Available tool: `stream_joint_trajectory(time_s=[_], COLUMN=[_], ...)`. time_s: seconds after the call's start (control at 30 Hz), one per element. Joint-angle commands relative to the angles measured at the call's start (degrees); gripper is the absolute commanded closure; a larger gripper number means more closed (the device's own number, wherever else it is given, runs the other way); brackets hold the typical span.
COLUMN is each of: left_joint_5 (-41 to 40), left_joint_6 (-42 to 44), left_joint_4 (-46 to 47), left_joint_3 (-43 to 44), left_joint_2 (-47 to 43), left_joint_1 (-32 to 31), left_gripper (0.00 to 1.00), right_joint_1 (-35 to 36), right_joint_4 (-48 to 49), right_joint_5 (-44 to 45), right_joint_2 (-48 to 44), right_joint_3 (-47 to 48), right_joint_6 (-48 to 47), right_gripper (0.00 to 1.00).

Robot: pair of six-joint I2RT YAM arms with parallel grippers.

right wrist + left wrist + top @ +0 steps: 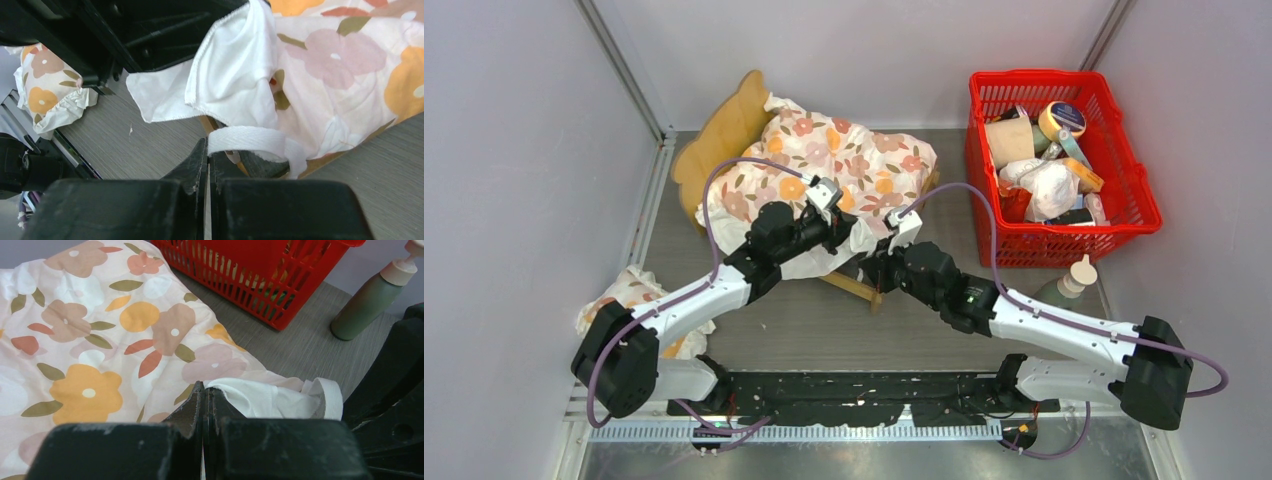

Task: Set up the pet bed
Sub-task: Cross the ropes on the bed frame.

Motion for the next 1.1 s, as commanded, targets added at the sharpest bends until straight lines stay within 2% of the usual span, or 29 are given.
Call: stream_joint_trajectory(time_s=[0.0,0.47,0.7,0.93,1.07], left_joint_5=[-0.24,-0.55,-1.13,-0.86,-0.56], left_joint_6=[0.22,0.47,0.82,1.01,0.88], left_joint_4=[4.63,4.86,4.81,4.92,5.23], left_joint_3=[0.87,0.29,0.79,0.81,0.81], left_joint_2=[-0.04,0.43,0.84,0.95,1.18], left_joint_1=[0.43,0.47,0.76,1.23,1.48], left_gripper=[1.00,1.00,1.00,1.00,1.00], right_joint_1=[-0.04,-0.25,-0.64,-0.83,-0.83], right_joint_4=[2.50,5.21,11.78,17.44,18.20], right_joint_5=[-0.52,0.41,-1.32,-3.18,-4.31], right_joint_2=[0.11,2.57,2.80,5.29,7.38], right_joint_3=[-1.54,-1.45,-1.63,-5.70,-6.57], right_joint_6=[2.61,3.47,4.19,7.55,8.53], right_gripper=[0.95,0.95,0.95,0.95,0.95])
